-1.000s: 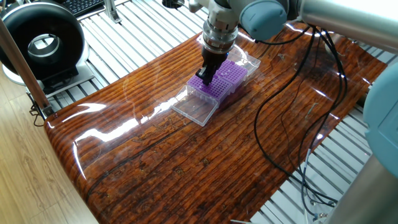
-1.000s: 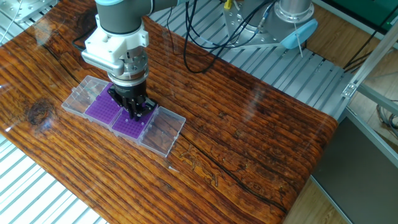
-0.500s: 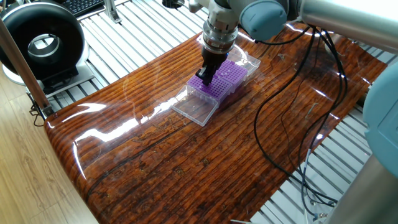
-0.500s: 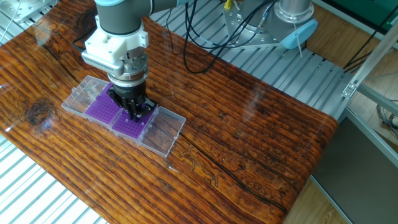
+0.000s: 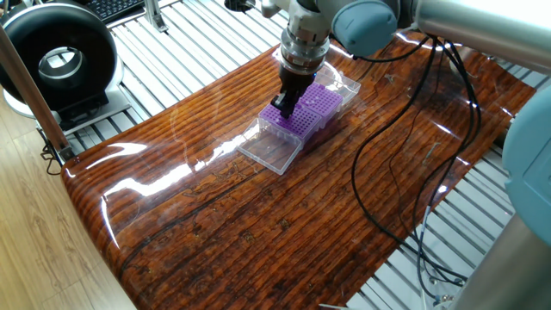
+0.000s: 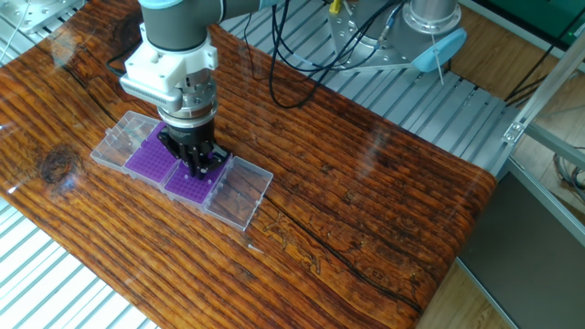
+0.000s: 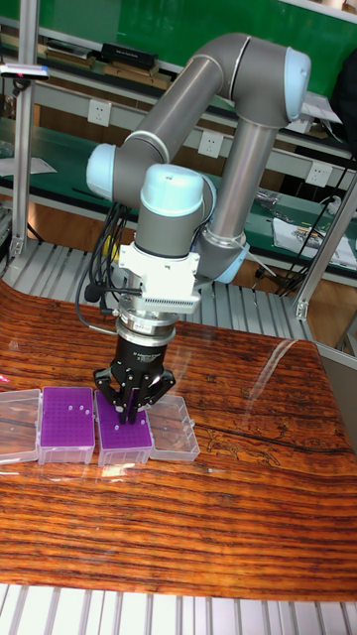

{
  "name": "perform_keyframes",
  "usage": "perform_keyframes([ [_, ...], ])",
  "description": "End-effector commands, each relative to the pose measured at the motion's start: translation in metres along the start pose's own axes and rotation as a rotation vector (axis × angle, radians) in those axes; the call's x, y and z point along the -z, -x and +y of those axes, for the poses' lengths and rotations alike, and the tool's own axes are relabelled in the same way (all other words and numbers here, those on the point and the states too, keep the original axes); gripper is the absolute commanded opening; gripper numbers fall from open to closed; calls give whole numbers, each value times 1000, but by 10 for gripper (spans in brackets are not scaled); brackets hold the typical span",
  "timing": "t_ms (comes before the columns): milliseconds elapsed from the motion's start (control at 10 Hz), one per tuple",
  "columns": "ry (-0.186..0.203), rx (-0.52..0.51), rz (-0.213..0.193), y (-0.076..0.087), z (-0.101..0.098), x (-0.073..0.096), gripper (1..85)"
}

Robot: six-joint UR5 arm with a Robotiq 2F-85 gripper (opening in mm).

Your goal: Transfer all small pipette tips from one holder to another

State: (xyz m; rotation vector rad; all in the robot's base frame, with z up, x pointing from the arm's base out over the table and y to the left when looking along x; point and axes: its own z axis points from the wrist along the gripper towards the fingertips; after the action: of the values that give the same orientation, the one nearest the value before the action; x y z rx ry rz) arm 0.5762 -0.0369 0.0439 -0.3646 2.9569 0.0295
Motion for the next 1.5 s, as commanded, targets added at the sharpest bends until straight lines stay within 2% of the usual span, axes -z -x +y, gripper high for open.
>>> perform_keyframes([
  [0, 10, -9, -7, 2, 1, 2, 170],
  [100, 3, -14, -6, 1, -1, 2, 140],
  [400, 2, -18, -7, 1, 0, 2, 127],
  [500, -4, -25, -7, 2, -2, 2, 97],
  [600, -11, -36, -6, 1, -3, 2, 27],
  [700, -15, -43, -7, 1, -4, 2, 13],
  [1400, -33, -65, 9, 1, -4, 15, 13],
])
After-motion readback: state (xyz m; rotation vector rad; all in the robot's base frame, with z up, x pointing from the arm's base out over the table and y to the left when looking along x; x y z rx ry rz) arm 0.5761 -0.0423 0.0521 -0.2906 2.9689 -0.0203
